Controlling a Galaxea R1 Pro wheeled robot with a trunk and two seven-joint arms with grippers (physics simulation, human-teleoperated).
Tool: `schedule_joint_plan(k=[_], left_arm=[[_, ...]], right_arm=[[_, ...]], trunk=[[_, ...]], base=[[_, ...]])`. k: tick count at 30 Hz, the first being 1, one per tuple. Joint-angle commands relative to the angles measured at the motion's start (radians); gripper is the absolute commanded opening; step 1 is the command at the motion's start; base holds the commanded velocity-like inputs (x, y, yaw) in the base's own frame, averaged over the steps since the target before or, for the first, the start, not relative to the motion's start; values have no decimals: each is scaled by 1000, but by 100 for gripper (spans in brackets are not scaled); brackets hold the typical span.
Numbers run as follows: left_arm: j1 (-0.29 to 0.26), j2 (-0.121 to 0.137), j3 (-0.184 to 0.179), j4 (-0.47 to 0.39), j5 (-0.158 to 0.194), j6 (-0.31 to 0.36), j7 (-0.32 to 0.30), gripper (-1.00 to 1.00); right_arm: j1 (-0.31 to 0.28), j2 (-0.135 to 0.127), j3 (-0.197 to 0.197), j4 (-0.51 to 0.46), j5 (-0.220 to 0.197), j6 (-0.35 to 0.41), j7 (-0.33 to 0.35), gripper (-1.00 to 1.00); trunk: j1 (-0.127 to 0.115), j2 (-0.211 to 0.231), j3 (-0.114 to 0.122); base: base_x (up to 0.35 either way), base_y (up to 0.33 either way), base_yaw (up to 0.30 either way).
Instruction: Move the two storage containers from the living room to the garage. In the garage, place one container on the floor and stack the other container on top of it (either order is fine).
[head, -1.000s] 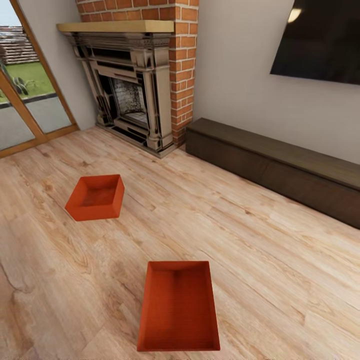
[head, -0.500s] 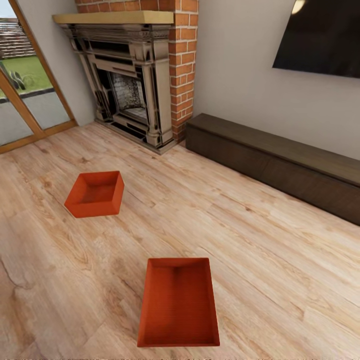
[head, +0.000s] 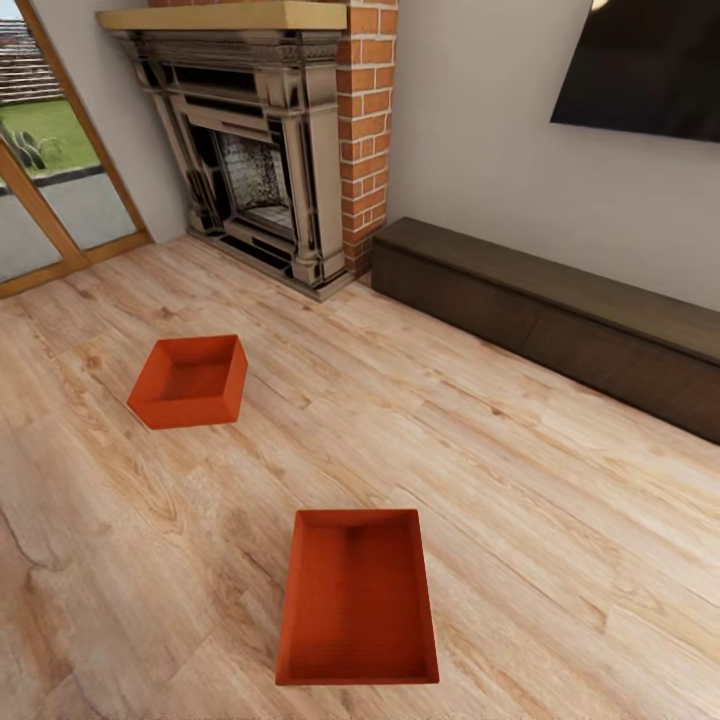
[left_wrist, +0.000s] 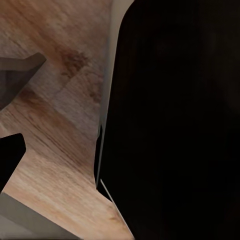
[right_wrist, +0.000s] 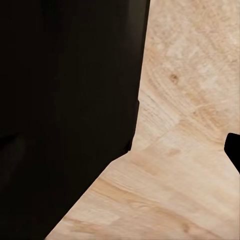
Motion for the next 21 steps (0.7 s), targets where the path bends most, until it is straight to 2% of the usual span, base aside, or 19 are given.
schedule_joint_plan(k=[1,21], left_arm=[[0,0,-1,0,10,0,0,100],[0,-1,1,-2,10,0,0,100]], right_arm=[[-1,1,8,3,-8,-5,0,100],[-1,0,8,3,-8,-5,0,100]], trunk=[[0,0,-2],[0,0,-34]], base=[[0,0,0],[0,0,0]])
